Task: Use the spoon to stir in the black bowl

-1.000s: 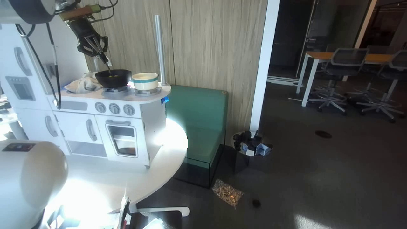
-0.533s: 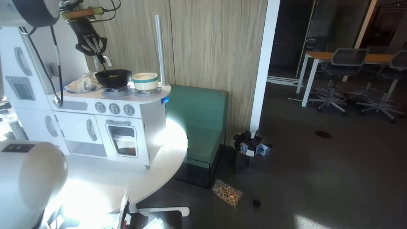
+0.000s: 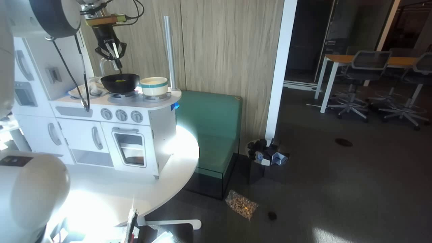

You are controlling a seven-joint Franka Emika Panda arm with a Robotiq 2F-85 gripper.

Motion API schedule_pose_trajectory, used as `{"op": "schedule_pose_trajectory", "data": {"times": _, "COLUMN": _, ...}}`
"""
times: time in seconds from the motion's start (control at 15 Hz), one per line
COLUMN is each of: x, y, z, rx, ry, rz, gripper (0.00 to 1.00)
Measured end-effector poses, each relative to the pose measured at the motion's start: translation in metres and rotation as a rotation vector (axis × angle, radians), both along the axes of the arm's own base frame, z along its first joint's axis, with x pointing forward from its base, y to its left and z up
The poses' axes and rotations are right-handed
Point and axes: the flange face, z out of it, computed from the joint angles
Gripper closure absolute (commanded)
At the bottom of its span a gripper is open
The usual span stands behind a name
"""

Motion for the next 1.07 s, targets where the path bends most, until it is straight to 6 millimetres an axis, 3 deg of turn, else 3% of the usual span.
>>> {"op": "schedule_pose_trajectory", "data": {"times": 0.4, "x": 0.003, "y": 0.003, "z": -0.003, "rx": 0.013, "ry": -0.008, "rz": -0.008, "gripper": 0.98}}
{"op": "schedule_pose_trajectory", "data": {"times": 1.07, "x": -0.02, "y": -0.004, "z": -0.011, "rx": -0.023, "ry": 0.141, "rz": -0.174, "gripper": 0.98}}
